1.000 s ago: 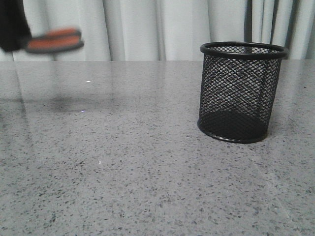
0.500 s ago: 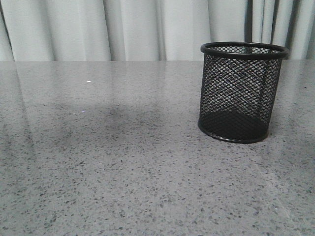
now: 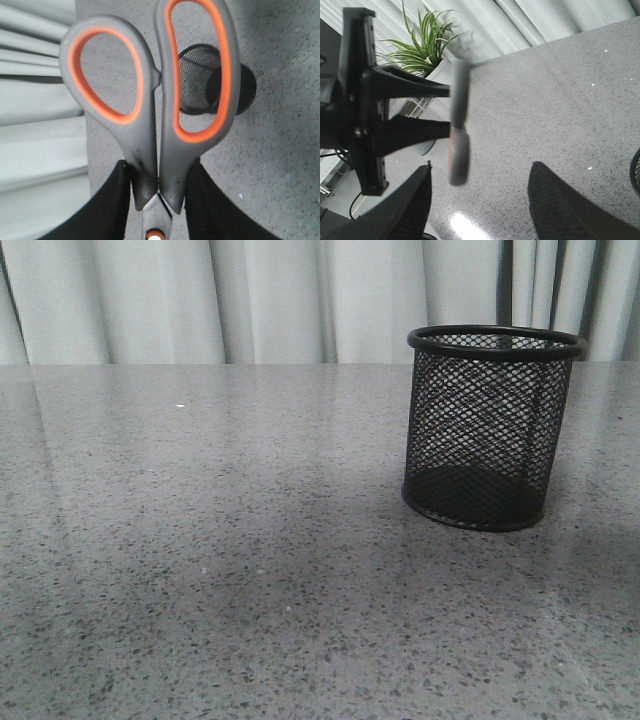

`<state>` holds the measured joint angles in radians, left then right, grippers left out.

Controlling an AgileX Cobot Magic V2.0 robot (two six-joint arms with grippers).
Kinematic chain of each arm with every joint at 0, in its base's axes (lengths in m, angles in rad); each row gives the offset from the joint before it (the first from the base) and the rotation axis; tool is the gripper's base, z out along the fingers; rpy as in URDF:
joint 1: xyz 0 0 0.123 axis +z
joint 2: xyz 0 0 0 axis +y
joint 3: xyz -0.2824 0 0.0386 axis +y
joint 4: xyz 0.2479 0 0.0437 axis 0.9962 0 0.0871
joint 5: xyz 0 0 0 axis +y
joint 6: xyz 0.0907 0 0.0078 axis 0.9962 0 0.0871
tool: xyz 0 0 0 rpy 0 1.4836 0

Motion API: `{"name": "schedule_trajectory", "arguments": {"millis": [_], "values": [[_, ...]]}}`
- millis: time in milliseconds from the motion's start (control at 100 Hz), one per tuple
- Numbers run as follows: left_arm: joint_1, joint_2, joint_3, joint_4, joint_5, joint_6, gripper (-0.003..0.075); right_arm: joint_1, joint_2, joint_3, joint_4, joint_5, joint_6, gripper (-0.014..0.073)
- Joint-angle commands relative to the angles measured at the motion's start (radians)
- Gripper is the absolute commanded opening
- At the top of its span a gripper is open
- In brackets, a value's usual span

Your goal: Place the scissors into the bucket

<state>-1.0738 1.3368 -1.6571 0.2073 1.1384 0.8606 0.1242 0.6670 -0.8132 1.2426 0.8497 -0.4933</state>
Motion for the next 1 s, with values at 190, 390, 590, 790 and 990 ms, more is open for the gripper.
{"name": "schedule_trajectory", "arguments": {"millis": [190,390,590,790,990], "values": [[-0.074,0.023,-0.064,0.016,-0.083,-0.046,-0.0021,0.000,0.007,-0.034,0.078,-0.005,-0.026,0.0384],[-0.126,0.047,-0.066,0.016,-0.129,-0.077,-0.0021,0.000,0.007,-0.034,0.081,-0.010,-0.043,0.0384],[-0.153,0.054,-0.076,0.009,-0.166,-0.081,-0.0021,0.000,0.007,-0.034,0.081,-0.010,-0.045,0.0384],[-0.153,0.054,-0.076,-0.001,-0.170,-0.081,-0.0020,0.000,0.007,-0.034,0.081,-0.006,-0.047,0.0295],[-0.153,0.054,-0.076,-0.034,-0.170,-0.081,0.0089,0.000,0.007,-0.034,0.081,-0.006,-0.050,-0.0075]]}}
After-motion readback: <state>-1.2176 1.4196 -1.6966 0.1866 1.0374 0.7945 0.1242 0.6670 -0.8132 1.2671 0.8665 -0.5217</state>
